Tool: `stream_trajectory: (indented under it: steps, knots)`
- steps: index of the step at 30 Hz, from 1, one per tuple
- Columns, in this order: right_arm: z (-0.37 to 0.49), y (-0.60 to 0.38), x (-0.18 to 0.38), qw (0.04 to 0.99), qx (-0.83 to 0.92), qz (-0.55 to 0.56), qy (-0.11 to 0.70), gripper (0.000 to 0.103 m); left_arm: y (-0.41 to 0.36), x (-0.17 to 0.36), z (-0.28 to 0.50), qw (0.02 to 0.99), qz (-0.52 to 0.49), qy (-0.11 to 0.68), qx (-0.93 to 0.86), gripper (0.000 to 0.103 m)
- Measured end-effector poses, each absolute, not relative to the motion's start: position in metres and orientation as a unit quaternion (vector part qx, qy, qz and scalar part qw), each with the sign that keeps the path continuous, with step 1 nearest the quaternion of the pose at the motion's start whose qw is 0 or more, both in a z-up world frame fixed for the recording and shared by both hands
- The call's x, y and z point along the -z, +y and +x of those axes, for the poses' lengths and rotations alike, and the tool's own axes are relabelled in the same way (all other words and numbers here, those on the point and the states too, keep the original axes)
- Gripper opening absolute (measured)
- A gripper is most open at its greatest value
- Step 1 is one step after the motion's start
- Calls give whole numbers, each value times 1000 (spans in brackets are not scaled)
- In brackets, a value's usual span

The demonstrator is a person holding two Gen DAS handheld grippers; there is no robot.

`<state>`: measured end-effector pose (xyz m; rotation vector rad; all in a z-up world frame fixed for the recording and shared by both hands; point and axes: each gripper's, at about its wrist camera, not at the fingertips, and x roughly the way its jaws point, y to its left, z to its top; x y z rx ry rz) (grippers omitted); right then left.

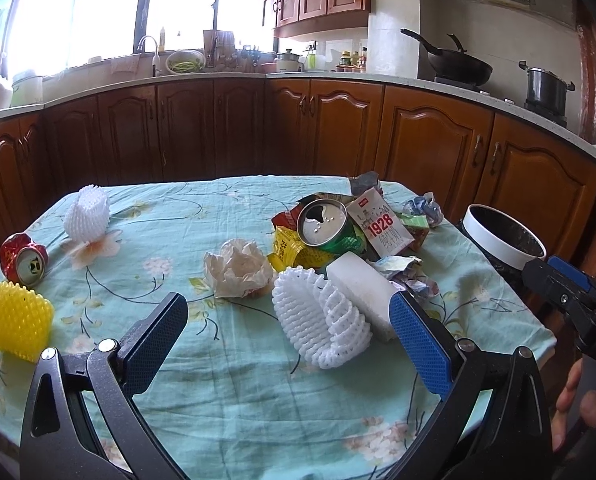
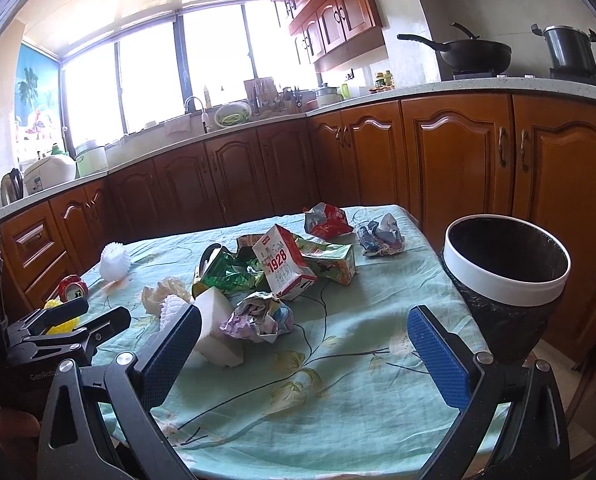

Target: Collect trash

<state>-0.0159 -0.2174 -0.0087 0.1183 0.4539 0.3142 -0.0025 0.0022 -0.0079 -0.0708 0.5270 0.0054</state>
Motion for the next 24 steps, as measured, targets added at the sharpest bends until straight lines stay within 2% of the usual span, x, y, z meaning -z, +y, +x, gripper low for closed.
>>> stream_trajectory:
  steps: [5,7,15,18,23,24]
  knots:
    - [-8,-217,14,950,-180,77,244,103,4,13,3,960,-44,276,8,99]
    - [-2,-216,16,944,-187,84,258,99,3,14,6,958,-43,282,14,96]
    - [29,-204,31,906,-242,122,325,67,-1,19,25,944,-56,320,49,78]
    - [43,-199,37,893,-255,133,347,58,-5,22,34,938,-56,336,59,70]
    - [65,-192,48,876,-261,145,378,49,-12,31,50,927,-53,365,75,47]
    - [69,-189,51,873,-264,145,384,48,-12,33,52,924,-52,371,78,45]
